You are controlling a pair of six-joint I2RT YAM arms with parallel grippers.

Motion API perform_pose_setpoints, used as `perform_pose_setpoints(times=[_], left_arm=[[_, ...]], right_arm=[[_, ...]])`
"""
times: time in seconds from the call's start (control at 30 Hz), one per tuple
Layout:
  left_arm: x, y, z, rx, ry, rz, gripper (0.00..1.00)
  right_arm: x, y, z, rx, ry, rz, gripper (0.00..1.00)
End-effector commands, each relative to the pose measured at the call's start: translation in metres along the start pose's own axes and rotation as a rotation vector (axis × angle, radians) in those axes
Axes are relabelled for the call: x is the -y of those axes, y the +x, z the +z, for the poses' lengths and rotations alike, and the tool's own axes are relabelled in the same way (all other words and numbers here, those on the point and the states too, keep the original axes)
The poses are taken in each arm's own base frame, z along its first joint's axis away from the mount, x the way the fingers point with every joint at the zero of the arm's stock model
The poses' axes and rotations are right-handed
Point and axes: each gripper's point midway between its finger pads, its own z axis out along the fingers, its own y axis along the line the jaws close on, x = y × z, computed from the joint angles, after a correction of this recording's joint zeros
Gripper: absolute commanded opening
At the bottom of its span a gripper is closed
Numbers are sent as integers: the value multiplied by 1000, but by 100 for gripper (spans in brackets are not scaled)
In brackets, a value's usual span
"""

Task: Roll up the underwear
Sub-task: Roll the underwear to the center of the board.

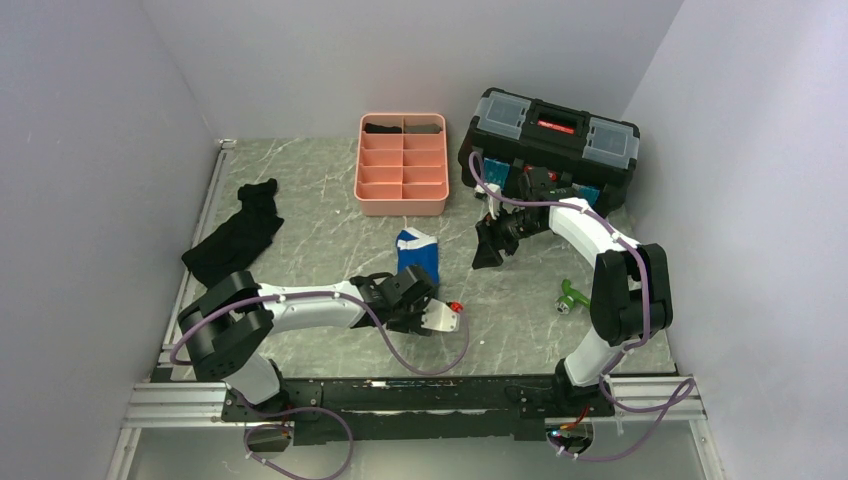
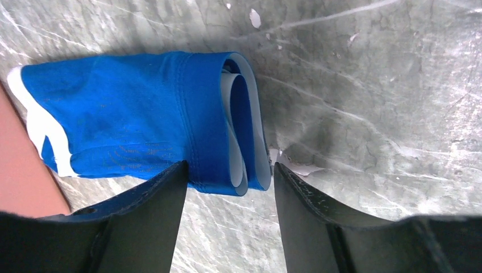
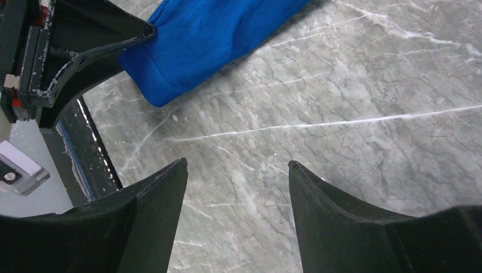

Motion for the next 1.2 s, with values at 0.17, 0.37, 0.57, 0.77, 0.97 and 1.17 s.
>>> perform_pose_setpoints(times=[0.17,0.37,0.57,0.77,0.97,1.17], left_arm=[[8,4,8,-10,6,-14,55],[13,8,13,-23,22,-21,44],[14,8,14,-29,33,-25,32],[18,3,14,-18,78,-39,16],[21,1,11,1,151,-87,0],[18,3,8,29,219,-160,0]], right_arm=[[-2,-7,-2,24,-27,-24,68],[-1,-5,-1,18,-31,-18,68],[-2,-5,-1,16,-34,-14,68],[-8,-9,-4,29,-53,-15,68],[-9,-12,-7,35,-49,-18,68],[-12,-16,-9,41,-59,-17,68]])
